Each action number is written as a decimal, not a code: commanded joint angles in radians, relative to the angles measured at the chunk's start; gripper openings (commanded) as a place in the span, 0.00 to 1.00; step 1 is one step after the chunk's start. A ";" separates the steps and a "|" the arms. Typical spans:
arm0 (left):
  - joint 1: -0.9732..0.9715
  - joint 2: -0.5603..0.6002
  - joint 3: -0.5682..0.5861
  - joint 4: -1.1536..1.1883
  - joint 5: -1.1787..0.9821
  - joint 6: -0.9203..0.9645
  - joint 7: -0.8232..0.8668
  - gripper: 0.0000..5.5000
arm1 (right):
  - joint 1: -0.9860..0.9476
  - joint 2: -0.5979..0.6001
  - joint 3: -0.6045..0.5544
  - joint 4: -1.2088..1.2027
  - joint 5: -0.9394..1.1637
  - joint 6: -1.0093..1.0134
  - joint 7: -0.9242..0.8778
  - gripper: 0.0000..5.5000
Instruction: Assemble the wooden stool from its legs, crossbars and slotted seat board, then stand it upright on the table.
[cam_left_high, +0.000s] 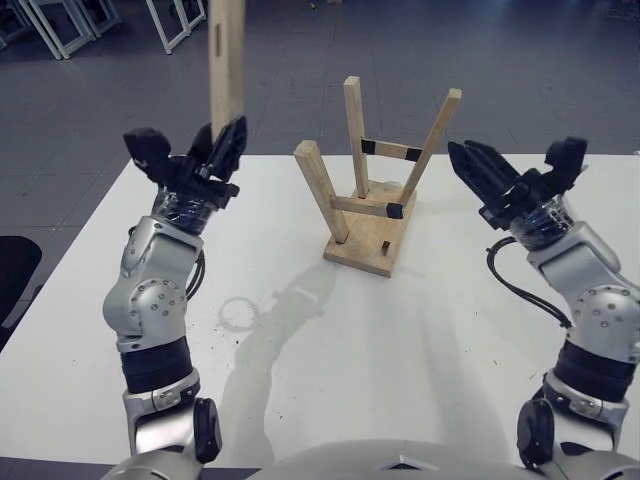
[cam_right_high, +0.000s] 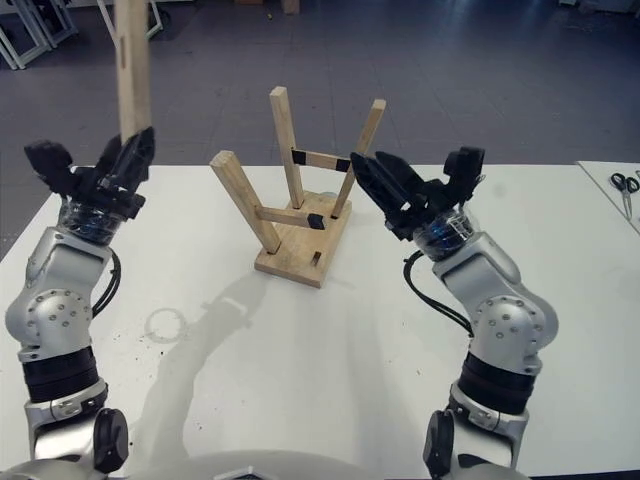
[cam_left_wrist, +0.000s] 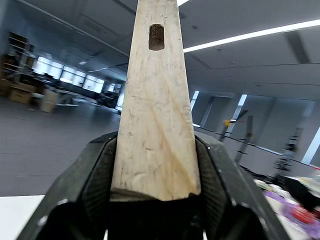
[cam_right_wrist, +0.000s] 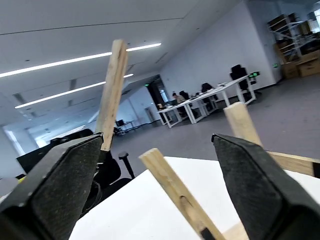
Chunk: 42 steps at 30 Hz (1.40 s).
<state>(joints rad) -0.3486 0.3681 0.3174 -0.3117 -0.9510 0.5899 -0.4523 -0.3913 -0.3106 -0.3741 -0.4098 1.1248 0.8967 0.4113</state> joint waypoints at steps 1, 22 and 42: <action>-0.030 0.077 -0.050 -0.075 -0.140 0.144 -0.077 0.37 | -0.068 -0.036 0.043 -0.015 0.120 0.068 -0.049 0.85; -0.037 0.282 -0.174 -0.123 -0.360 0.369 -0.393 0.37 | -0.190 -0.201 0.233 0.058 0.494 0.188 0.126 0.61; -0.037 0.348 -0.055 -0.021 -0.249 0.254 -0.459 0.54 | -0.154 -0.292 0.181 0.137 0.354 0.128 0.168 0.37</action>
<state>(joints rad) -0.3767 0.6763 0.2233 -0.3642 -1.2355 0.8644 -0.8902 -0.5563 -0.5733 -0.1634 -0.2822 1.5041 1.0393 0.5676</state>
